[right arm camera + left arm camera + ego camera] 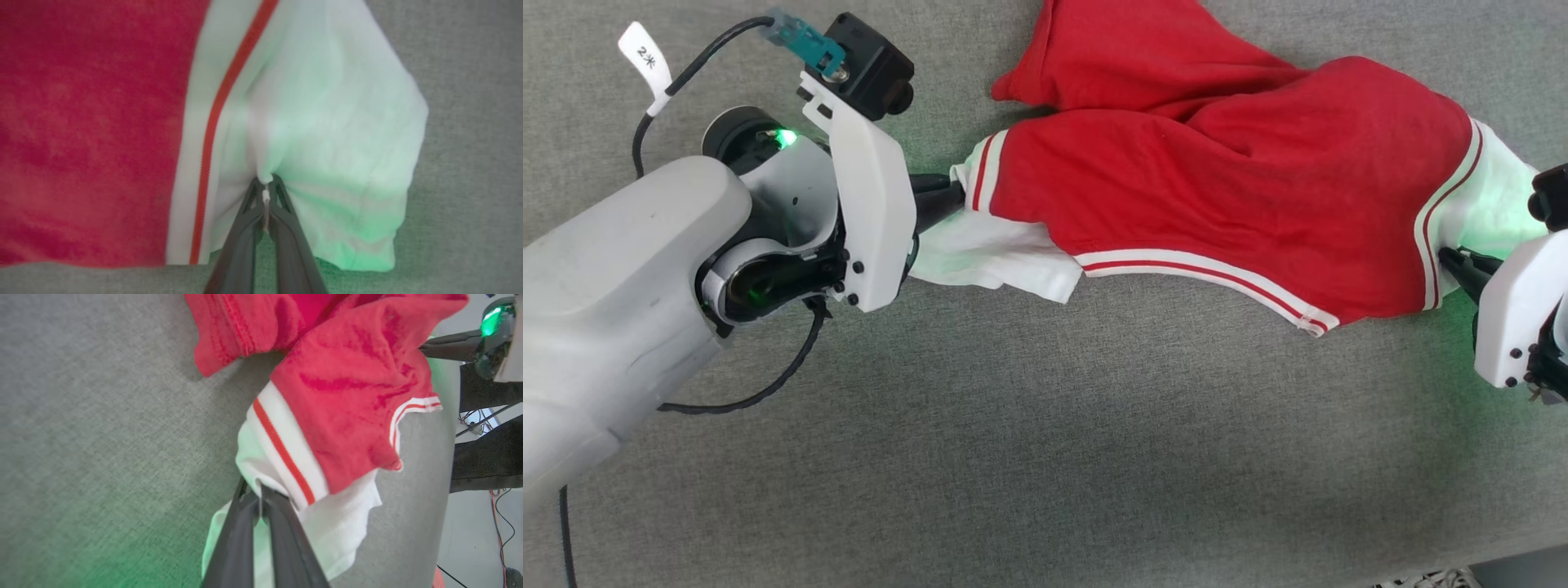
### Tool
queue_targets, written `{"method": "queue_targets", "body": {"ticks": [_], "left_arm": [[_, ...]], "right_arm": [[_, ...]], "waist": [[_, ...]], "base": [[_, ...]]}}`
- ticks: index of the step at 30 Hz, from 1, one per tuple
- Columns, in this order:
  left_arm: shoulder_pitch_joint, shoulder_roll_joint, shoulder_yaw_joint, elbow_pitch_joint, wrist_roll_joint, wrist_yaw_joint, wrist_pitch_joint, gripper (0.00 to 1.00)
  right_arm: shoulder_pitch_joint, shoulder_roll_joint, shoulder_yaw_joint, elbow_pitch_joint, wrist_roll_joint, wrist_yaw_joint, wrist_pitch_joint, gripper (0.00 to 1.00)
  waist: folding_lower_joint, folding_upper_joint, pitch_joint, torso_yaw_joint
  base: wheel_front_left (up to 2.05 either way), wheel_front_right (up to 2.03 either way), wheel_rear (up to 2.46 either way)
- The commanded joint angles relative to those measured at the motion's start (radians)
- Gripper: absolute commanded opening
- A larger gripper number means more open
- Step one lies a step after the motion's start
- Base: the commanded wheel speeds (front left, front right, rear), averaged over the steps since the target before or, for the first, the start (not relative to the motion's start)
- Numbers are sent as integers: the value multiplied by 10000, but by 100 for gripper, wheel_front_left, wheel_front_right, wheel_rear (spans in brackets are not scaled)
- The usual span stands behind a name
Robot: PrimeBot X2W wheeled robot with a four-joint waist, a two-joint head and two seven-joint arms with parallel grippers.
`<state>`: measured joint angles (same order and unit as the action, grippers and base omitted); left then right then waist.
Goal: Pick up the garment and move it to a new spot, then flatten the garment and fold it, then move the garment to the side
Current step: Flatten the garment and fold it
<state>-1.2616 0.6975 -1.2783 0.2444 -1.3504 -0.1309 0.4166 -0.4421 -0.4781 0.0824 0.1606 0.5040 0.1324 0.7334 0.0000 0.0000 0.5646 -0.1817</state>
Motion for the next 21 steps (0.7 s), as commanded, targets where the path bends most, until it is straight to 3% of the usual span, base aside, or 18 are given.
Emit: {"method": "queue_targets", "body": {"ticks": [1,8,16,21], "left_arm": [[126,27,-30,-68,-59,12,-135,0],[222,80,216,-659,-818,12,-2140,0],[-212,308,441,-1180,-851,12,-4011,0],[-672,600,629,-745,-792,12,-4783,0]], "right_arm": [[455,232,275,624,-24,-31,145,0],[555,103,-1193,-754,450,-19,-914,0],[303,434,-3040,-2629,1628,-19,-469,0],[-920,912,-3902,-2899,1794,-17,-327,0]], "waist": [[0,0,-84,6],[0,0,-663,339],[0,0,-1067,928],[0,0,-1050,1205]], "base": [[0,0,0],[0,0,0],[0,0,0],[0,0,0]]}}
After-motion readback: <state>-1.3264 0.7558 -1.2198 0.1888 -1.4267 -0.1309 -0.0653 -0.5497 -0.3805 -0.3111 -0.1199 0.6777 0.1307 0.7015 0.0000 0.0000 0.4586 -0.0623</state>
